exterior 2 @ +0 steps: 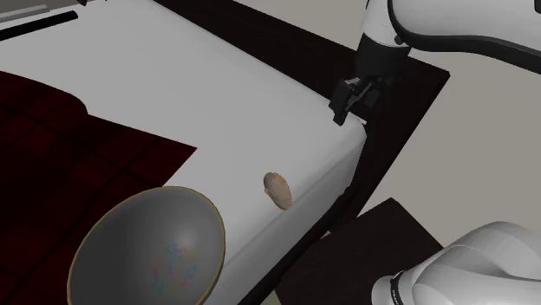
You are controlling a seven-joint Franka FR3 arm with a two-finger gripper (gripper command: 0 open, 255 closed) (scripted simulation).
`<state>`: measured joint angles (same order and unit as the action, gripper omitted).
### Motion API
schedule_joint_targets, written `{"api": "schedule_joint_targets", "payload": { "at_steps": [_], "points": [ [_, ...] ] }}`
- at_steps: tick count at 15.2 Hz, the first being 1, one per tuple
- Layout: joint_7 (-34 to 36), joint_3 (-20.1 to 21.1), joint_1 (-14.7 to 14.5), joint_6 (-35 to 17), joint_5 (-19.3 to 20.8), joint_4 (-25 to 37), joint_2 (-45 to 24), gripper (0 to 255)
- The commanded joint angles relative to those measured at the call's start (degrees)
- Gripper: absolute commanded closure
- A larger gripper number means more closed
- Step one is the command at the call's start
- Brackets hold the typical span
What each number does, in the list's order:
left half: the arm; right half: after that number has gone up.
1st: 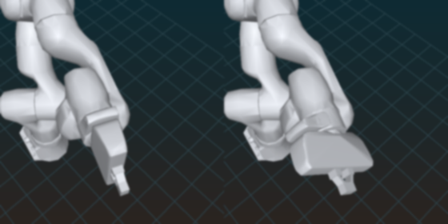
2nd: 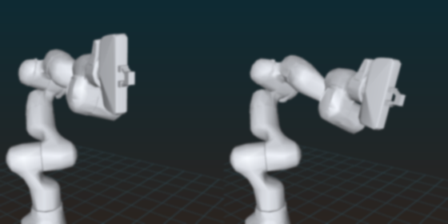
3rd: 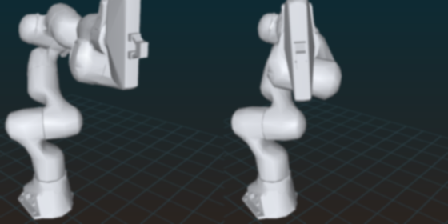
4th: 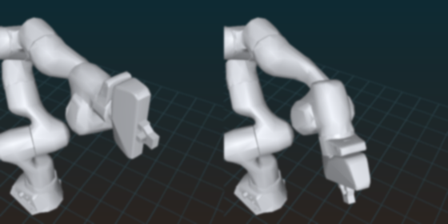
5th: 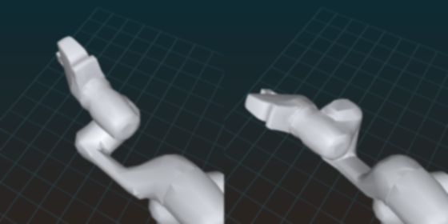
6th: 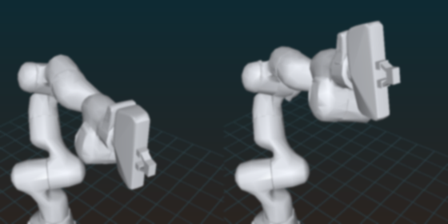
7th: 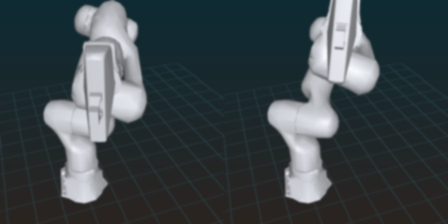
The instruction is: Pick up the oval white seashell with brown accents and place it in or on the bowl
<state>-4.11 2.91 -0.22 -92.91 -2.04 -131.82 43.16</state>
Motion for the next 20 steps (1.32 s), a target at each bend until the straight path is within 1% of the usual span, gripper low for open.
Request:
{"api": "schedule_joint_targets", "payload": {
  "at_steps": [1,9,17,18,20],
  "points": [
    [0.0,0.0,0.0,0.0,0.0,0.0,0.0,0],
    [10.0,10.2,-3.8,0.0,-5.6,-0.3,-0.1,0],
    [20.3,20.8,-6.7,-1.1,-10.5,3.1,-4.4,0],
    [20.6,21.2,-6.8,-1.2,-10.6,3.2,-4.6,0],
    [20.5,21.4,-6.9,-2.6,-10.8,1.6,-4.4,0]
  ]
}}
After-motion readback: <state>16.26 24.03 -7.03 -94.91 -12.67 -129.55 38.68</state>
